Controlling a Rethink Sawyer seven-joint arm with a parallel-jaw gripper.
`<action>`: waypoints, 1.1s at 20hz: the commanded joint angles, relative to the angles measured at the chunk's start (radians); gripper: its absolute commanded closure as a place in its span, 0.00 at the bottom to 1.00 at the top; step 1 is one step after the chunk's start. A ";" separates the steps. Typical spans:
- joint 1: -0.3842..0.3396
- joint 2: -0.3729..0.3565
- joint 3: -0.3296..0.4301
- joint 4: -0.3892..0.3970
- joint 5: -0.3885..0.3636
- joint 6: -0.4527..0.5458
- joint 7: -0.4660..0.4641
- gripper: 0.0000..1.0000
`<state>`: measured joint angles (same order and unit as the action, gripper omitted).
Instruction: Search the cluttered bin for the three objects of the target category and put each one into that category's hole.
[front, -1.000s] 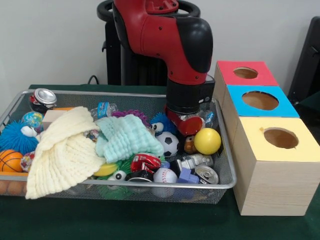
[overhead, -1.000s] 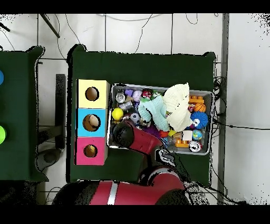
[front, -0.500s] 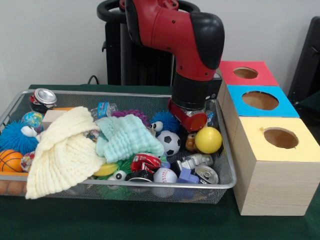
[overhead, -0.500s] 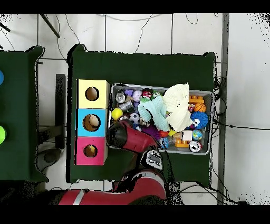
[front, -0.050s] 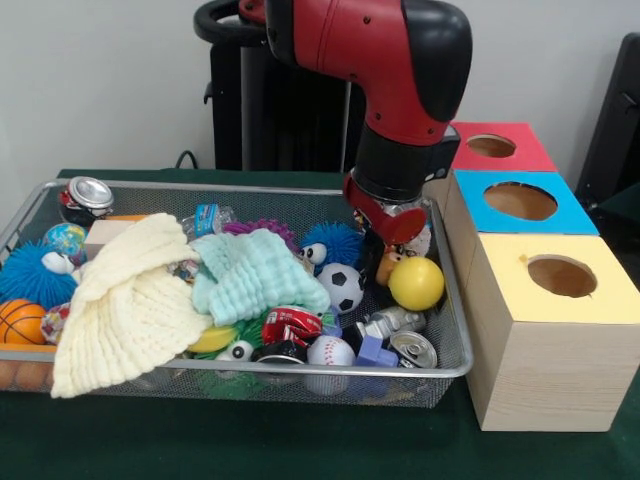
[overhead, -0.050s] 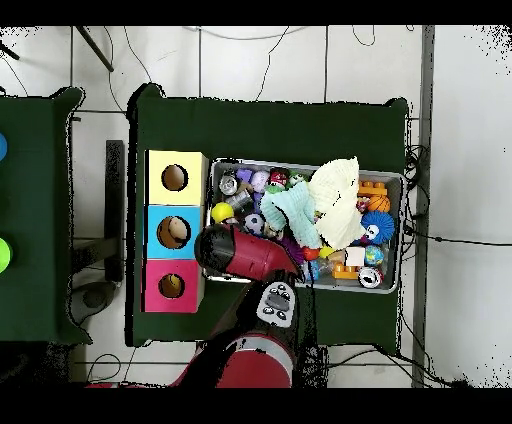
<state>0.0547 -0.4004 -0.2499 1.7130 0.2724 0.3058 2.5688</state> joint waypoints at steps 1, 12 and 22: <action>-0.007 -0.013 0.026 -0.108 0.029 0.107 0.103 1.00; -0.018 -0.024 0.022 -0.123 0.018 0.142 0.091 1.00; -0.017 -0.034 0.005 -0.138 0.004 0.178 0.085 1.00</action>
<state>0.0542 -0.4262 -0.2710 1.6330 0.2718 0.3798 2.5688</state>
